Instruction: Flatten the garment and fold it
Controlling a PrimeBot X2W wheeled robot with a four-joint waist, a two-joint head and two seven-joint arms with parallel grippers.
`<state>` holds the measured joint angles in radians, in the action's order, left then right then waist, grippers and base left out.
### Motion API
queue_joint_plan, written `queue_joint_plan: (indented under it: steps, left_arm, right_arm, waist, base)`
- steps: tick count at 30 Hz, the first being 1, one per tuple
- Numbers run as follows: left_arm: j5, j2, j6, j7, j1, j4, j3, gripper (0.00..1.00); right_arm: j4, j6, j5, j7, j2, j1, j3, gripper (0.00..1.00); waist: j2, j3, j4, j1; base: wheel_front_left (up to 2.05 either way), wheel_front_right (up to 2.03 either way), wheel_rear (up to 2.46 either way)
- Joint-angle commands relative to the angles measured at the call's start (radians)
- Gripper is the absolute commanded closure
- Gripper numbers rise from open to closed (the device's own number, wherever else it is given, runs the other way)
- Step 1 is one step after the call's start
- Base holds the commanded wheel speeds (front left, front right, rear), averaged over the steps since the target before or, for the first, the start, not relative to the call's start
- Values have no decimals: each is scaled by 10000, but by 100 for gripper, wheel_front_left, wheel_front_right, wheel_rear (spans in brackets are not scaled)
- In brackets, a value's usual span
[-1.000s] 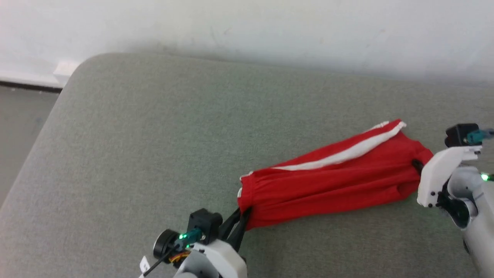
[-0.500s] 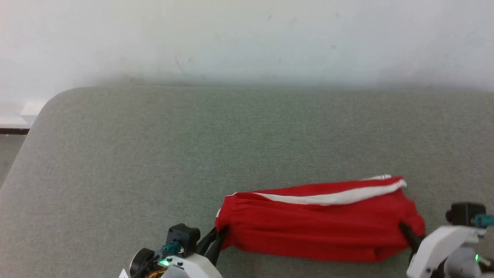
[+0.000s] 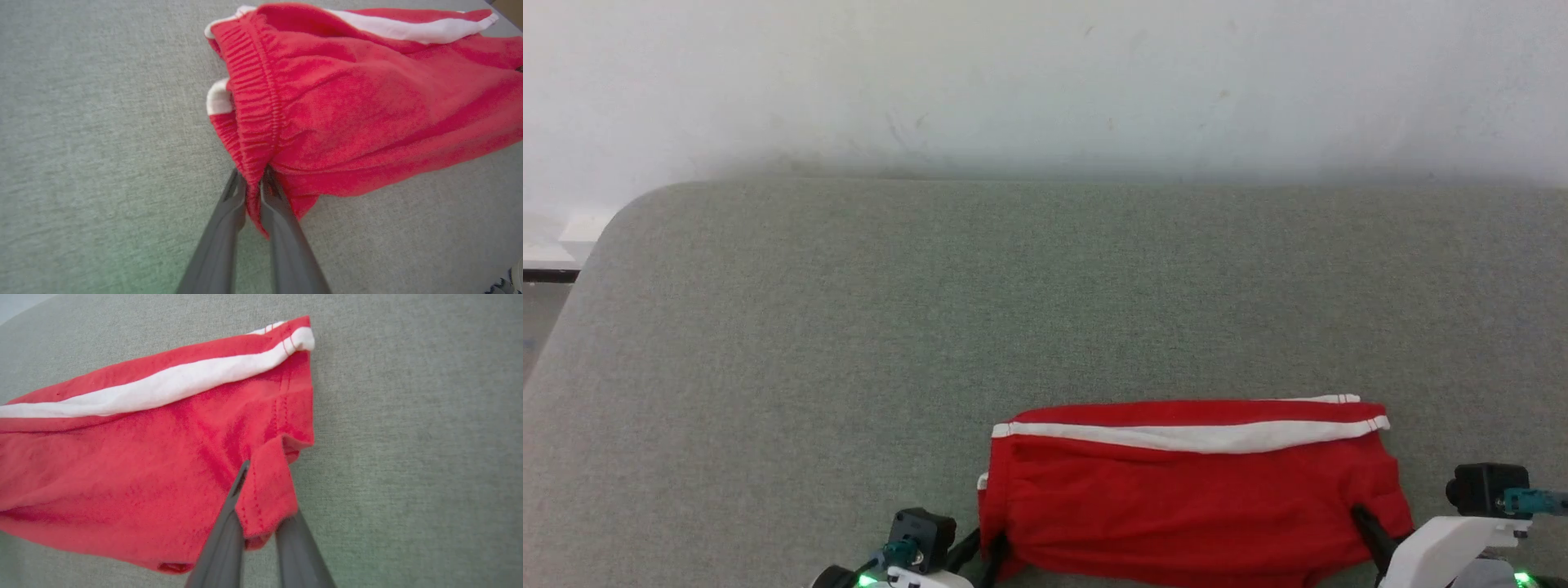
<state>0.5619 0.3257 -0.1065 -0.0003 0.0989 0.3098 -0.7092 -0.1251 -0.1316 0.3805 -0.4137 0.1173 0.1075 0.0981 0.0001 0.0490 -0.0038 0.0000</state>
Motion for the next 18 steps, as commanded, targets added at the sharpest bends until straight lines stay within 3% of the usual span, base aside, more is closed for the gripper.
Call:
queue_joint_plan:
  steps: [1,7,12,18]
  left_arm:
    - [-64,-31,6,-34,-18,92,-39,0]
    - [-514,44,-173,-670,-23,101,-183,0]
    - [-540,309,-392,-1724,-315,-781,217,0]
    - [-1228,667,-1315,-2590,-565,-2046,1474,0]
  right_arm:
    - [-55,9,4,10,43,-79,25,0]
    - [430,9,-454,-31,664,122,3,0]
    - [1134,9,-481,-116,1071,292,-13,0]
    - [638,9,-1051,91,1486,266,-9,0]
  waist:
    - [-1,-59,61,0]
    - [-1,-561,307,0]
    - [-1,-874,437,0]
    - [-1,-888,667,0]
  base:
    - [0,0,0]
    - [0,0,0]
    - [0,0,0]
    - [0,0,0]
